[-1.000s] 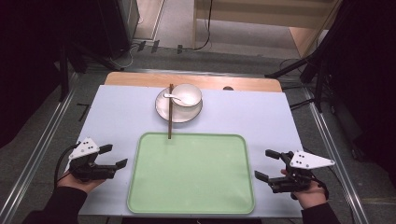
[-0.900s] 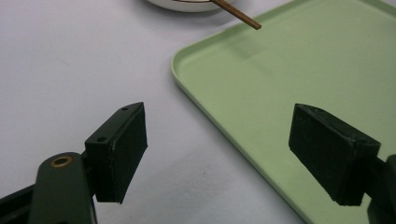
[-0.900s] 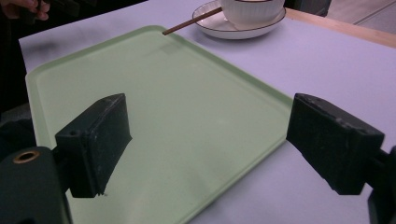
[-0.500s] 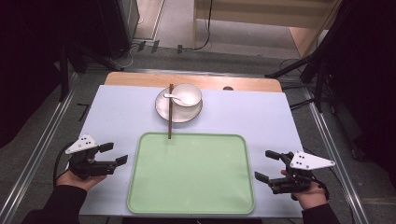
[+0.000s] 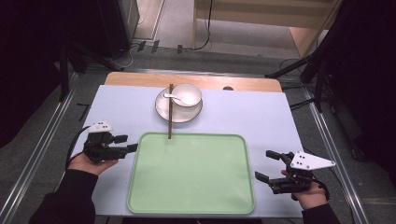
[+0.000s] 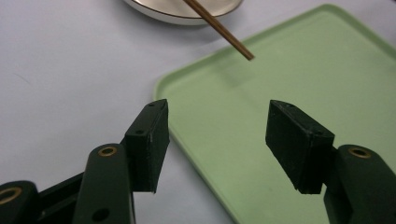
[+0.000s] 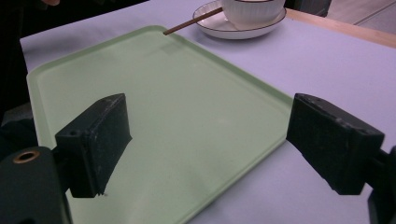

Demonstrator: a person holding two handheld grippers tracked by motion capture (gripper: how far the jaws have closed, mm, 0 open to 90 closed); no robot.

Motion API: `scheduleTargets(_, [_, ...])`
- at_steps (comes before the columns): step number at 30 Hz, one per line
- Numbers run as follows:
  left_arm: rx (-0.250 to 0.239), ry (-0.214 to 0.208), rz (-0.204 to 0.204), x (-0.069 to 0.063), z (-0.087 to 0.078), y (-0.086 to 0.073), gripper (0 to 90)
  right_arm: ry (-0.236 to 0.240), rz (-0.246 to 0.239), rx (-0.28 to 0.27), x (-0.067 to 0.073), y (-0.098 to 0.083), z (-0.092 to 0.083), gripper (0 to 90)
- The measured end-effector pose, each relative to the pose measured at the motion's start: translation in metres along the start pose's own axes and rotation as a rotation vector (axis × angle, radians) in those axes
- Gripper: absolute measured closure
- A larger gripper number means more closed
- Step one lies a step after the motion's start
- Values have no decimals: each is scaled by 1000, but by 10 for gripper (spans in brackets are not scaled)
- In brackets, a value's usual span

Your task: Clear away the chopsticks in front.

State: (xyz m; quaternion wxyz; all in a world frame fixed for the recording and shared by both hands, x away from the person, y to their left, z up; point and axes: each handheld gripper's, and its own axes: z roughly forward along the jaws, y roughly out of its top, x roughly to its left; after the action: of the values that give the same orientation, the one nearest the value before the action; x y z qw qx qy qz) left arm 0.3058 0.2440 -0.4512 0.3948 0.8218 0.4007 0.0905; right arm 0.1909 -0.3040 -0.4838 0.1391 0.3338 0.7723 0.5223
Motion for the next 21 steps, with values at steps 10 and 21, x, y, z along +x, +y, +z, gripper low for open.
scheduleTargets(10, [14,-29,-17,8,31,53,356,1,1,4,0,0,1,141])
scheduleTargets(21, [47,22,-61,16,68,85,361,2,3,4,-1,-1,1,141])
